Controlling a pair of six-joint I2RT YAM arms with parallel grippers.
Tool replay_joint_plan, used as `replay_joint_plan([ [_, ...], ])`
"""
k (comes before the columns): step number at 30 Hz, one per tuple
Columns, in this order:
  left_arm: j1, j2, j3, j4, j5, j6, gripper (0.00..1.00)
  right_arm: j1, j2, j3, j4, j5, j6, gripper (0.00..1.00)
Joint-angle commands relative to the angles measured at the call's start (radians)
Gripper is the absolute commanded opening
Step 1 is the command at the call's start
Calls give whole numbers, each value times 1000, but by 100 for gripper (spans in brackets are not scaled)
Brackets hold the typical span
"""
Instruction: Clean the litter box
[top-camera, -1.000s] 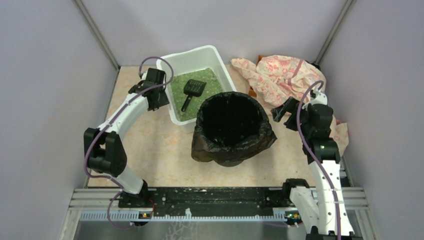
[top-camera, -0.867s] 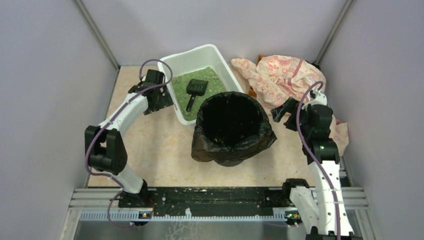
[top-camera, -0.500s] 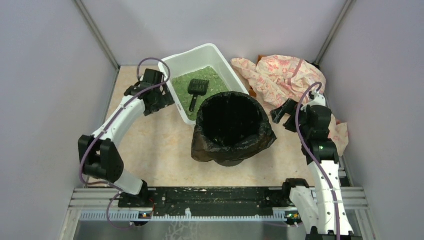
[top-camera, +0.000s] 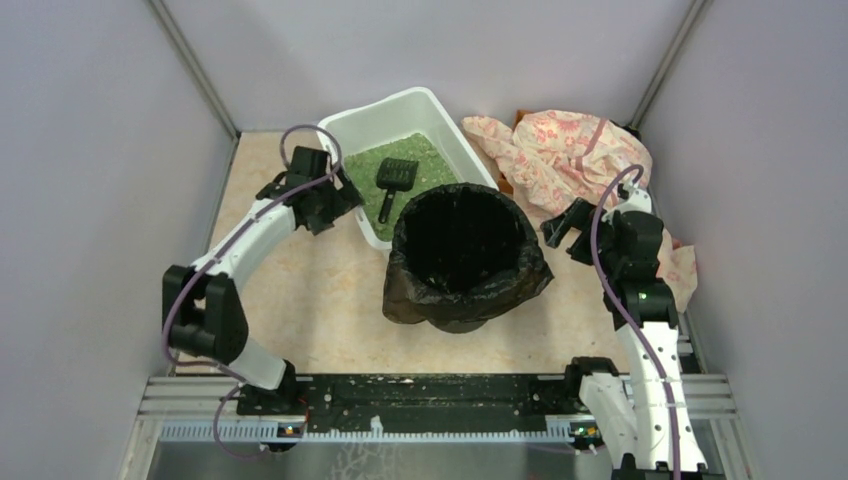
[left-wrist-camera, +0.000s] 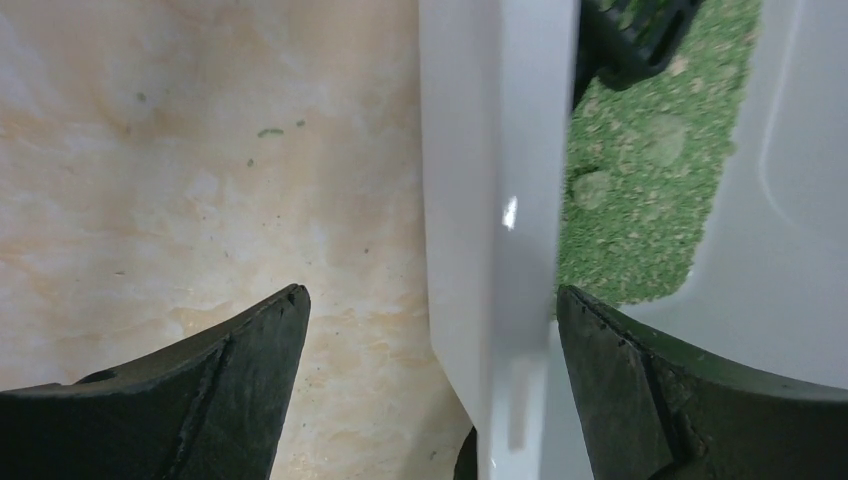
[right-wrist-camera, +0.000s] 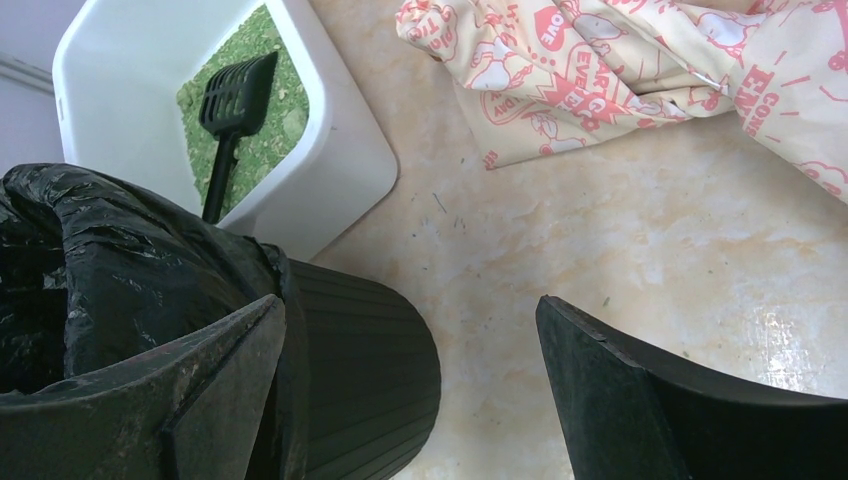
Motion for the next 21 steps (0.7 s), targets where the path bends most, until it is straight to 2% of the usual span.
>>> replay_joint_plan([
  [1,-20,110,-53,90,80,-70,97,-5,-10,21,33,-13,-19,96],
  [3,-38,161,-30,80,73,-64,90,-5,-6,23,30,-21,-20,96],
  [5,-49,197,7,26,18,-59,76,-4,-7,23,25,-19,-25,97],
  [8,-51,211,62,-68,-97,-36,48,-5,-10,24,15,-7,-35,97],
  [11,-47,190,98,-133,-207,13,34,-5,-13,20,20,-16,-34,97],
  [16,-11,144,136,-215,-356,75,26,-5,-8,19,33,-43,-25,97],
  [21,115,114,130,-240,-428,177,32,-4,-18,48,12,-12,-30,97],
])
